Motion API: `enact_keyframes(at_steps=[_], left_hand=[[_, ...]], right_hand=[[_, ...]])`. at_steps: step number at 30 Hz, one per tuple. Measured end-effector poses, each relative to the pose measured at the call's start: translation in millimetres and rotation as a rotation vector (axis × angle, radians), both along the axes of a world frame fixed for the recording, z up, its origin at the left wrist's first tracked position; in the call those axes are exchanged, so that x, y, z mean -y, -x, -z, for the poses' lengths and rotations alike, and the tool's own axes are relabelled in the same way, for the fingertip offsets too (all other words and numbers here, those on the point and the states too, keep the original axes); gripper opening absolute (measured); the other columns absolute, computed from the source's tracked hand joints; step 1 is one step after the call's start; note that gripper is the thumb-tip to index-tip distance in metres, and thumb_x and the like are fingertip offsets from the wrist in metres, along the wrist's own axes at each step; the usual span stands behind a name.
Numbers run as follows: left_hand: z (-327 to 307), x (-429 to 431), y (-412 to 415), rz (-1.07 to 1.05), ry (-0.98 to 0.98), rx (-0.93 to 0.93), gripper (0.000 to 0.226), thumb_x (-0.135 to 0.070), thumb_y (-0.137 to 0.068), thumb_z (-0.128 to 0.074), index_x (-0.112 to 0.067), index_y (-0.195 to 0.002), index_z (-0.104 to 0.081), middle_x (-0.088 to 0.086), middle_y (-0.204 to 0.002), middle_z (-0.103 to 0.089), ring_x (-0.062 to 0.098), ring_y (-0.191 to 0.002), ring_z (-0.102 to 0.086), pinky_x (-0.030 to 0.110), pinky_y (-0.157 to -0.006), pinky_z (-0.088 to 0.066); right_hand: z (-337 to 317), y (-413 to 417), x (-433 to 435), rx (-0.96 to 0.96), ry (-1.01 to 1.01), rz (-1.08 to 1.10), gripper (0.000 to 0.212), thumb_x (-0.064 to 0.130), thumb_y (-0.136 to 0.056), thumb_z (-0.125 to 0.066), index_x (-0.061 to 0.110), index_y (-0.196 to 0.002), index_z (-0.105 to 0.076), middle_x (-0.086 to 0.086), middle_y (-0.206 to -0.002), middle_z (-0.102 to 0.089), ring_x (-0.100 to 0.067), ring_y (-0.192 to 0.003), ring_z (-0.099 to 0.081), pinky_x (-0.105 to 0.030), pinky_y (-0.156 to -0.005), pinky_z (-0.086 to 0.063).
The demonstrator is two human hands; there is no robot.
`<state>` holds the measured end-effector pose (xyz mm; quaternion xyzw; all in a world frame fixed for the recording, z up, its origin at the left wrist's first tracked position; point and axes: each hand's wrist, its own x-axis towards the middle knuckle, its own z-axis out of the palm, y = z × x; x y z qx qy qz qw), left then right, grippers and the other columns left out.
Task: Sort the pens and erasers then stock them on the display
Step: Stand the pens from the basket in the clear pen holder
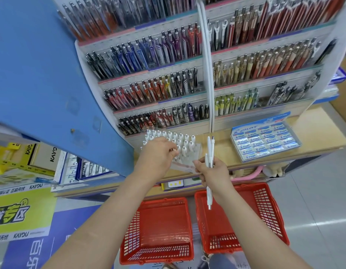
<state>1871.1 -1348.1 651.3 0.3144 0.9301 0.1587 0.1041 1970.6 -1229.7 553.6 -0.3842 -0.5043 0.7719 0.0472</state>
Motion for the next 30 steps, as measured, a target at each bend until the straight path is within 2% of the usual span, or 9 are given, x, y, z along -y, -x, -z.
enact_keyframes(at_steps=[4,9,12,17,22,24,26,28,30], left_hand=[[2,-1,2,0.017,0.049,0.042,0.024,-0.021,-0.096,-0.050,-0.011,-0.096,-0.072,0.006,-0.091,-0.059,0.022,-0.088,-0.054,0.035,-0.079,-0.043],[4,-4,3,-0.186,-0.090,0.005,0.013,-0.025,-0.086,-0.066,-0.019,-0.092,-0.075,-0.003,-0.090,-0.068,0.013,-0.083,-0.059,0.028,-0.078,-0.047],[14,-3,1,-0.147,-0.045,-0.019,0.010,-0.027,-0.084,-0.067,-0.022,-0.087,-0.075,-0.004,-0.084,-0.060,0.016,-0.085,-0.056,0.032,-0.076,-0.046],[22,-4,-1,-0.091,0.034,-0.094,0.012,-0.032,-0.086,-0.063,-0.027,-0.090,-0.074,-0.009,-0.083,-0.053,0.013,-0.091,-0.052,0.026,-0.069,-0.039],[12,3,-15,-0.170,-0.119,-0.104,0.017,-0.036,-0.087,-0.062,-0.025,-0.097,-0.070,-0.009,-0.084,-0.058,0.011,-0.081,-0.054,0.028,-0.070,-0.044],[5,6,-38,-0.198,-0.202,0.015,0.017,-0.036,-0.091,-0.057,-0.024,-0.093,-0.070,-0.011,-0.080,-0.064,0.008,-0.074,-0.055,0.025,-0.067,-0.043],[3,6,-64,-0.206,-0.219,0.282,0.018,-0.037,-0.090,-0.057,-0.026,-0.092,-0.070,-0.010,-0.078,-0.068,0.003,-0.072,-0.060,0.022,-0.067,-0.045],[6,3,-82,-0.282,-0.326,0.563,0.014,-0.033,-0.087,-0.063,-0.024,-0.097,-0.069,-0.006,-0.079,-0.071,0.006,-0.071,-0.066,0.027,-0.071,-0.053],[5,-1,-92,-0.426,-0.517,0.753,0.012,-0.016,-0.085,-0.067,-0.017,-0.097,-0.069,0.004,-0.075,-0.070,0.015,-0.064,-0.066,0.033,-0.068,-0.056]], right_hand=[[-2,-1,0,-0.003,0.007,0.004,0.016,0.010,-0.086,-0.068,0.011,-0.081,-0.053,-0.006,-0.061,-0.057,-0.013,-0.042,-0.037,-0.020,-0.039,-0.031],[-2,-3,0,0.006,0.037,0.015,0.016,0.011,-0.086,-0.069,0.011,-0.082,-0.053,-0.004,-0.060,-0.057,-0.013,-0.043,-0.038,-0.021,-0.040,-0.032],[-2,-3,2,0.009,0.038,0.019,0.016,0.011,-0.085,-0.069,0.011,-0.083,-0.053,-0.004,-0.060,-0.056,-0.013,-0.043,-0.039,-0.021,-0.039,-0.032],[-7,-3,4,0.019,0.057,0.019,0.015,0.018,-0.089,-0.066,0.008,-0.088,-0.055,-0.004,-0.063,-0.055,-0.011,-0.043,-0.041,-0.022,-0.039,-0.034],[-19,-6,-1,-0.032,0.303,0.198,0.028,0.034,-0.099,-0.047,0.011,-0.084,-0.051,-0.002,-0.059,-0.050,-0.011,-0.042,-0.039,-0.020,-0.037,-0.031],[-27,-7,-7,-0.147,0.496,0.319,0.029,0.033,-0.100,-0.045,0.014,-0.078,-0.047,-0.002,-0.059,-0.048,-0.011,-0.042,-0.041,-0.019,-0.038,-0.033],[-34,-5,-12,-0.244,0.612,0.407,0.032,0.032,-0.101,-0.041,0.015,-0.074,-0.045,-0.002,-0.057,-0.047,-0.012,-0.042,-0.043,-0.018,-0.040,-0.037],[-41,-1,-11,-0.284,0.639,0.452,0.033,0.034,-0.101,-0.039,0.016,-0.074,-0.045,-0.002,-0.058,-0.049,-0.012,-0.044,-0.046,-0.018,-0.042,-0.039],[-47,2,-8,-0.287,0.639,0.471,0.033,0.035,-0.100,-0.041,0.016,-0.074,-0.046,-0.003,-0.060,-0.053,-0.014,-0.048,-0.049,-0.020,-0.044,-0.043]])
